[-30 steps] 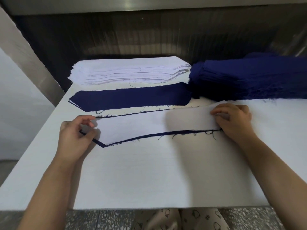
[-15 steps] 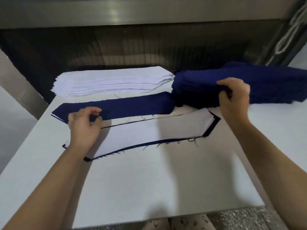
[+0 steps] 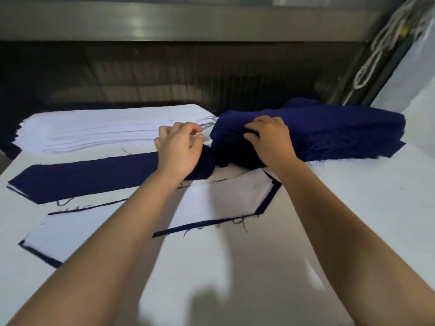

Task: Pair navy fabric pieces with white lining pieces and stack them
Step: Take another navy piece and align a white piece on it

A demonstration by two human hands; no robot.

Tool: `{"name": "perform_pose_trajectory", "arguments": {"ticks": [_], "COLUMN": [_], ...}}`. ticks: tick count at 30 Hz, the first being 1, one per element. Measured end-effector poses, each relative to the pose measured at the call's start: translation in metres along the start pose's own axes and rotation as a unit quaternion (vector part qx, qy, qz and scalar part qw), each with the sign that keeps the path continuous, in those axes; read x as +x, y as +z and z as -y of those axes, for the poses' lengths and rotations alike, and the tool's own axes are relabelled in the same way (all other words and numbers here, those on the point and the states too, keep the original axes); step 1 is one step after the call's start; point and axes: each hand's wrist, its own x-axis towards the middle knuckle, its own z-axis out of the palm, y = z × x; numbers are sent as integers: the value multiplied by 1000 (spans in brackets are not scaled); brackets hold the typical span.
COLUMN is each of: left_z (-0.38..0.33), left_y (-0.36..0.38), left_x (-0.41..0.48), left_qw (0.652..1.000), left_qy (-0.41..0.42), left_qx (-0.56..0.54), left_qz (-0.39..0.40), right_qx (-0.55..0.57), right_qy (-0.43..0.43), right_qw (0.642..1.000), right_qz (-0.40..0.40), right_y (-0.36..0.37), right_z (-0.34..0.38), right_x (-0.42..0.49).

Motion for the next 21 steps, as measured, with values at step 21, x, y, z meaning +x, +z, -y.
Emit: {"name": "perform_pose_trajectory", "arguments": {"ticks": [21], "left_z": [-34], "left_y": [34], "left_x": [11], "left_qw": [995], "left_qy": [-14], "left_qx": [38], "left_qz": [86], "right_qx": [252], "right_qy": [97], "right_qw": [963], "right_qz": [3], "right_y": [-12], "right_z": [-24], "right_x": [28]}}
